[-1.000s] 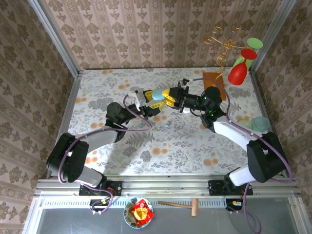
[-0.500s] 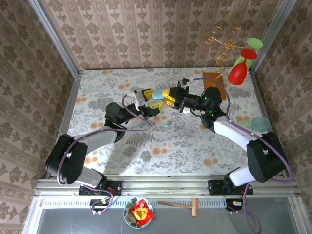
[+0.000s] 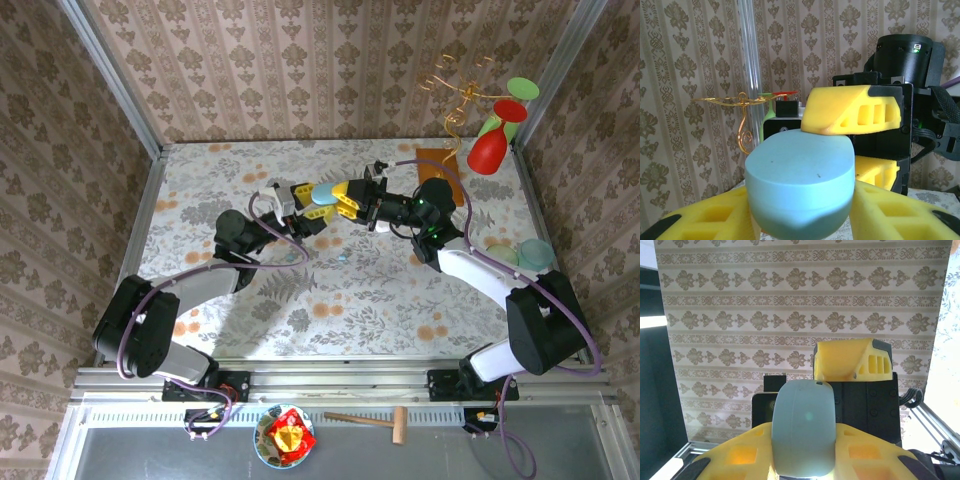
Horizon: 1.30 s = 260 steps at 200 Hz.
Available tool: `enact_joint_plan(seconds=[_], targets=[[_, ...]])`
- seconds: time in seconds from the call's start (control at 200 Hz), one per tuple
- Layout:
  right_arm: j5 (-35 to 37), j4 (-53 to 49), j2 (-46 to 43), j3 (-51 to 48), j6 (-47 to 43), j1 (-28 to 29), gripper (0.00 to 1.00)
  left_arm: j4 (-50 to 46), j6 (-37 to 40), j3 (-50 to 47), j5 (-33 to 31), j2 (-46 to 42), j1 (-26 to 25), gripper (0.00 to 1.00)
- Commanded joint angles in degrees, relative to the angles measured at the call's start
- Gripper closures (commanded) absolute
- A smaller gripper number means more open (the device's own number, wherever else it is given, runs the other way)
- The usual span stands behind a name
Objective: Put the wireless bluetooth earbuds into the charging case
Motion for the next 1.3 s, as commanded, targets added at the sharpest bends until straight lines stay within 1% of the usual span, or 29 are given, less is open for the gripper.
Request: enact_joint_plan(seconds=[0.0, 0.07, 0.145, 0.18, 0.24, 0.275, 0.39, 0.54, 0.715, 0.74, 0.82, 0.88, 1.035, 1.065, 1.12, 1.165, 1.25, 1.295], targets=[[0.78, 0.71, -0.14, -0.58, -0.90, -0.10, 0.96, 2.80, -0.56, 1.05, 1.59, -2.68, -0.36, 0.54], [0.90, 0.70, -0.27, -0.70, -0.99, -0.13, 0.96, 2.86, -0.56, 1.01, 1.71, -2.80, -0.33, 0.58], [0.76, 0.41, -0.23, -0.69, -1.30, -0.15, 0.96, 2.88, -0.69, 1.01, 1.82, -2.83, -0.27, 0.60], [0.81, 0.03, -0.12, -0.89, -1.45, -0.14, 0.96, 2.91, -0.84, 1.01, 1.87, -2.85, -0.26, 0.59], [0.83, 0.15, -0.12, -1.03, -1.42, -0.15, 0.97, 2.87, -1.09, 1.09, 2.02, -2.93, -0.26, 0.52], [0.82, 0.17, -0.15, -1.15, -1.41, -0.10, 0.97, 2.89, -1.13, 1.08, 2.11, -2.95, -0.27, 0.50], [0.82, 0.04, -0.27, -1.24, -1.79, -0.24, 0.97, 2.87, -1.79, 1.25, 2.45, -3.07, -0.27, 0.50], [0.82, 0.01, -0.37, -1.13, -1.79, -0.23, 0.97, 2.87, -2.00, 1.31, 2.77, -2.76, -0.27, 0.60], [0.66, 0.16, -0.38, -0.48, -1.46, -0.24, 0.97, 2.87, -1.68, 1.75, 3.48, -2.08, -0.27, 0.59], [0.60, 0.11, -0.41, -0.36, -1.45, -0.19, 0.97, 2.87, -1.77, 1.77, 3.65, -2.01, -0.27, 0.61], [0.56, 0.00, -0.36, -0.18, -1.40, -0.23, 0.97, 2.86, -1.84, 2.06, 3.91, -1.79, -0.34, 0.73], [0.56, 0.00, -0.41, -0.17, -1.36, -0.18, 0.95, 2.87, -1.79, 2.15, 4.00, -1.79, -0.35, 0.75], [0.86, 0.05, -0.62, 0.07, -1.68, -0.27, 0.80, 2.78, -2.18, 2.31, 4.24, -1.47, -0.19, 0.82], [0.91, -0.12, -0.64, 0.03, -1.83, -0.40, 0.74, 2.78, -2.26, 2.33, 4.35, -1.39, -0.18, 0.82], [0.99, -0.44, -1.02, 0.05, -3.12, -0.57, 0.59, 2.73, -2.65, 2.45, 4.48, -1.18, -0.03, 0.83], [1.30, -2.39, -1.72, -0.16, -5.07, -0.82, 0.50, 2.76, -3.00, 2.50, 4.57, -0.94, 0.23, 0.83], [1.49, -9.00, -3.17, -0.24, -12.14, -1.96, 0.39, 2.61, -4.06, 2.44, 5.13, -0.92, 1.05, 0.83], [2.10, -13.71, -5.94, -0.17, -16.40, -2.76, 0.33, 2.47, -4.49, 2.26, 5.23, -1.00, 1.43, 0.83]])
